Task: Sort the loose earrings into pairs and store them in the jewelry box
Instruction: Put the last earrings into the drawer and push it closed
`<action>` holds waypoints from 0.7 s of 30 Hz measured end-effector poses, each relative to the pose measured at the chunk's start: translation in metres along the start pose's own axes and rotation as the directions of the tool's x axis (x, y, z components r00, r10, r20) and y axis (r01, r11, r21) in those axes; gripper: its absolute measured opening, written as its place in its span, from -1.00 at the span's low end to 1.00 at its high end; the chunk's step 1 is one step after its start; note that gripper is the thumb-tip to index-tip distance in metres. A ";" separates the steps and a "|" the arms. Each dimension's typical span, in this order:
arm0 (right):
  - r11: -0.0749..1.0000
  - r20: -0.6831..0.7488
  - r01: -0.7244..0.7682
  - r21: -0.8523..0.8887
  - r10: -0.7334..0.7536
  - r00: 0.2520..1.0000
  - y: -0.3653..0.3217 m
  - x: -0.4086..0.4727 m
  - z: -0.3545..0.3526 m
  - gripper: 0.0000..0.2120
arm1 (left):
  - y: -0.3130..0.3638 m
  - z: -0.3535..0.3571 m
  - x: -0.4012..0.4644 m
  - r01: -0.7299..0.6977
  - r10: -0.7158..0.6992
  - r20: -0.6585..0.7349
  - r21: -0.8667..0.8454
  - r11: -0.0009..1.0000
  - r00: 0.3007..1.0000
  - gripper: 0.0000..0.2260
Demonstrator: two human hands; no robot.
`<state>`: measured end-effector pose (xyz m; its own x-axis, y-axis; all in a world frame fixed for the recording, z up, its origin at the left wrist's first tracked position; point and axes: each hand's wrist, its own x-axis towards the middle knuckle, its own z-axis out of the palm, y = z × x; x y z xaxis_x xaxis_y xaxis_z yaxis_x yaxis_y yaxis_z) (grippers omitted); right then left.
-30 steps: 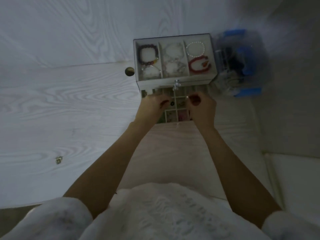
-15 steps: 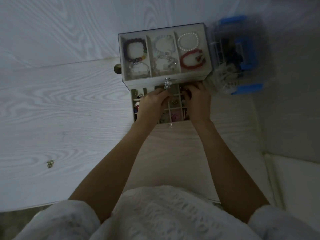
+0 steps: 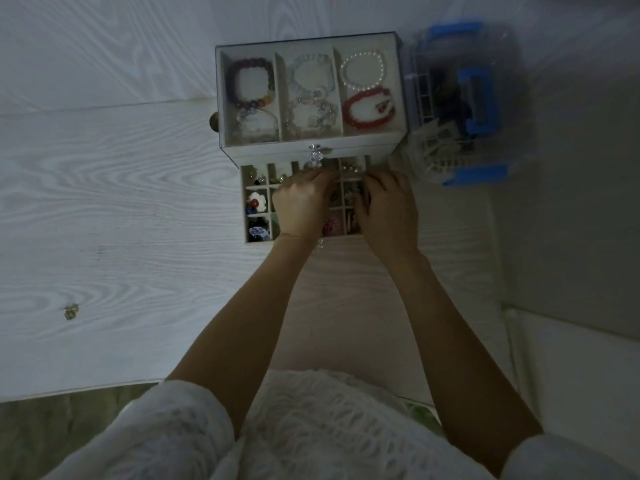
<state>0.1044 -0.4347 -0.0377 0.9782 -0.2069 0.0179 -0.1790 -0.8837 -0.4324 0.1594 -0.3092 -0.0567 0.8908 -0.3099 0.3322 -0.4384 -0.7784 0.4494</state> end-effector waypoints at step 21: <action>0.946 -0.224 0.289 0.150 -0.252 0.941 -0.034 -0.043 -0.009 -0.83 | -0.021 -0.102 -0.071 0.110 -0.110 0.038 0.003 0.994 0.993 -0.84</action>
<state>0.0675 -0.4000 -0.0155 0.9424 -0.0660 0.3279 0.1292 -0.8324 -0.5389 0.0933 -0.2152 -0.0056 0.9376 -0.2431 0.2488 -0.3374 -0.8093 0.4809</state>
